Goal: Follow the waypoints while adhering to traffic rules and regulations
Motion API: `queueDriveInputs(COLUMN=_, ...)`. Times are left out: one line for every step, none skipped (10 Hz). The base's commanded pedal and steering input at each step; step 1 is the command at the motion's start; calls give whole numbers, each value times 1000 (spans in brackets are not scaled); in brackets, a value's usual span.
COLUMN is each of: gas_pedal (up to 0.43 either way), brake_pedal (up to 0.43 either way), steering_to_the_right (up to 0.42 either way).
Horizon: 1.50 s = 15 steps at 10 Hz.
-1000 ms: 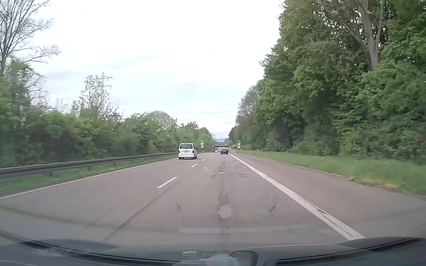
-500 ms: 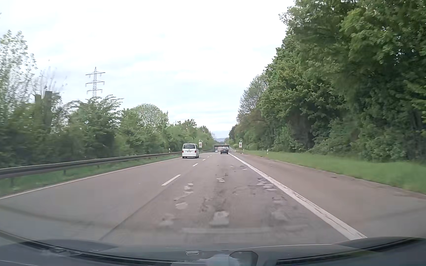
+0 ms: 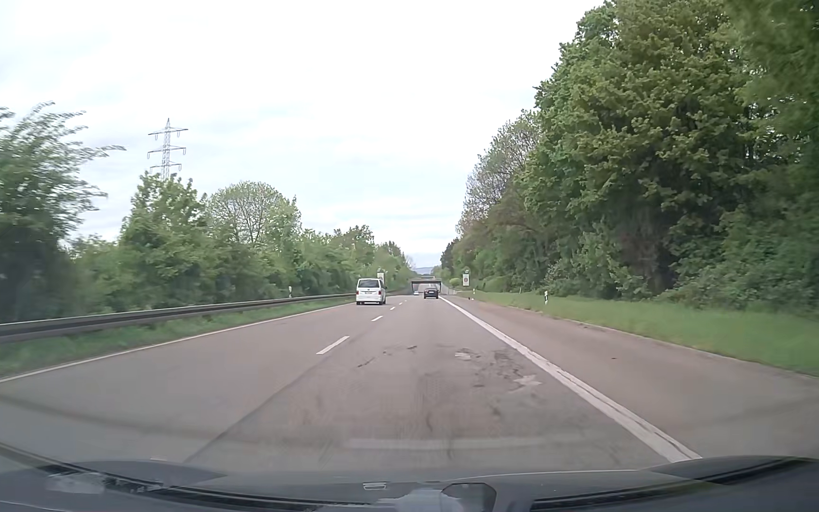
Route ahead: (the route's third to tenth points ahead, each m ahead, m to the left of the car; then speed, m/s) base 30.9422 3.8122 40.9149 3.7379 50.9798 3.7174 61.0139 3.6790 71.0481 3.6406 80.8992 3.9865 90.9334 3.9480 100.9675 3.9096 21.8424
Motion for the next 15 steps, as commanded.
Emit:
queueDriveInputs(gas_pedal=110, brake_pedal=0, steering_to_the_right=-1)
queueDriveInputs(gas_pedal=110, brake_pedal=0, steering_to_the_right=-1)
queueDriveInputs(gas_pedal=110, brake_pedal=0, steering_to_the_right=-1)
queueDriveInputs(gas_pedal=110, brake_pedal=0, steering_to_the_right=-1)
queueDriveInputs(gas_pedal=110, brake_pedal=0, steering_to_the_right=0)
queueDriveInputs(gas_pedal=110, brake_pedal=0, steering_to_the_right=-1)
queueDriveInputs(gas_pedal=110, brake_pedal=0, steering_to_the_right=-1)
queueDriveInputs(gas_pedal=110, brake_pedal=0, steering_to_the_right=0)
queueDriveInputs(gas_pedal=110, brake_pedal=0, steering_to_the_right=0)
queueDriveInputs(gas_pedal=110, brake_pedal=0, steering_to_the_right=0)
queueDriveInputs(gas_pedal=110, brake_pedal=0, steering_to_the_right=0)
queueDriveInputs(gas_pedal=110, brake_pedal=0, steering_to_the_right=0)
queueDriveInputs(gas_pedal=110, brake_pedal=0, steering_to_the_right=0)
queueDriveInputs(gas_pedal=110, brake_pedal=0, steering_to_the_right=0)
queueDriveInputs(gas_pedal=110, brake_pedal=0, steering_to_the_right=0)
